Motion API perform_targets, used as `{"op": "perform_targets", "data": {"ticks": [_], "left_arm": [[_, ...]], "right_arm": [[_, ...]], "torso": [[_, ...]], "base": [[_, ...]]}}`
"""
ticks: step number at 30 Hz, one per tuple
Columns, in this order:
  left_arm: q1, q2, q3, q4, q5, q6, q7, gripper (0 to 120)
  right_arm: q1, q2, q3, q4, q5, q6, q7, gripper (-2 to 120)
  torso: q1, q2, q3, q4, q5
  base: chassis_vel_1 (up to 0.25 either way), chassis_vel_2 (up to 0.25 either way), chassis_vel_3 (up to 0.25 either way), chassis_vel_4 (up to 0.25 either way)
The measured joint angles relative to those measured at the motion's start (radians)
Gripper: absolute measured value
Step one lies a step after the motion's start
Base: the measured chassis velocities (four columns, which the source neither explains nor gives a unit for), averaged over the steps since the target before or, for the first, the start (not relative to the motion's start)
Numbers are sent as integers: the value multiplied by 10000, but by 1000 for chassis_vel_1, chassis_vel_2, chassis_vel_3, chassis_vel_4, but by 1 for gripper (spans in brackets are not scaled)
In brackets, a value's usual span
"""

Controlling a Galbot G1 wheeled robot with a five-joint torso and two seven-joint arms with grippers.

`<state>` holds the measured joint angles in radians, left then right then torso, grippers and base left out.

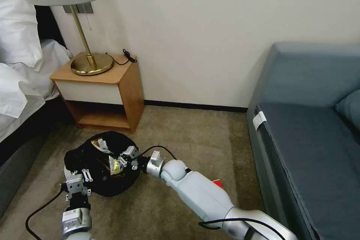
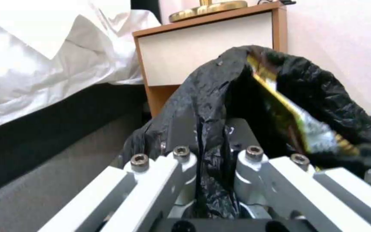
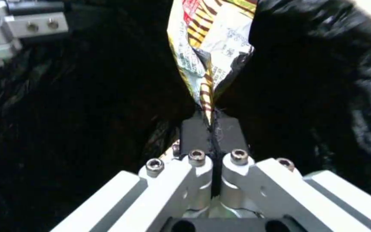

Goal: Pick up the trash bin, then pick up the garbage on the floor and place it into the trash bin.

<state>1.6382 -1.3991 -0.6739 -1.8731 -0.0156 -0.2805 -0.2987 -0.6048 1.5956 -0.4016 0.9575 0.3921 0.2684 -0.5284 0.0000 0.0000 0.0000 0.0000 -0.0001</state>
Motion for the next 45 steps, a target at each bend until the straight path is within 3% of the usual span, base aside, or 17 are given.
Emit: {"op": "perform_targets", "data": {"ticks": [9,11,15,19,21,23,27,29,33,39,45], "left_arm": [[-14,11,66,-20,-52,-51,4,6],[-16,9,72,-25,-60,-66,5,6],[-42,10,72,7,-61,-73,5,6],[-77,-9,69,104,-53,-112,5,6],[-78,-10,66,116,-52,-122,5,6],[-78,-10,13,173,-52,-174,6,6],[-53,3,-39,194,-65,-216,6,6],[-2,45,-114,213,-114,-259,5,6],[32,115,-214,237,-175,-305,5,6],[38,192,-429,242,-220,-323,5,6],[114,260,-665,232,-220,-361,4,6]], "right_arm": [[-28,155,-23,-521,-419,168,21,7],[-96,145,-20,-575,-554,208,41,22],[-123,134,-10,-499,-587,210,44,31],[-130,-45,6,-344,-590,210,52,50],[-131,-75,8,-324,-590,209,52,51],[-127,-203,25,-244,-578,195,61,64],[-126,-259,31,-197,-571,183,68,73],[-130,-288,38,-150,-564,173,79,86],[-138,-296,70,-87,-555,162,178,99],[-44,-659,18,147,-430,45,230,100],[246,-1568,-183,334,-381,-29,191,100]], "torso": [[0,0,0,0,1],[0,0,0,0,1],[0,0,0,0,2],[0,0,0,0,2],[1,0,0,-1,2],[0,0,0,-2,2],[0,0,0,-1,2],[0,0,0,-1,2],[0,0,0,0,2],[0,0,0,0,2],[0,0,0,-1,3]], "base": [[0,0,0,0],[0,0,0,0],[0,0,0,0],[0,0,0,0],[0,0,0,0],[0,0,0,0],[0,0,0,0],[0,0,0,0],[0,0,0,0],[0,0,0,0],[0,0,0,0]]}}
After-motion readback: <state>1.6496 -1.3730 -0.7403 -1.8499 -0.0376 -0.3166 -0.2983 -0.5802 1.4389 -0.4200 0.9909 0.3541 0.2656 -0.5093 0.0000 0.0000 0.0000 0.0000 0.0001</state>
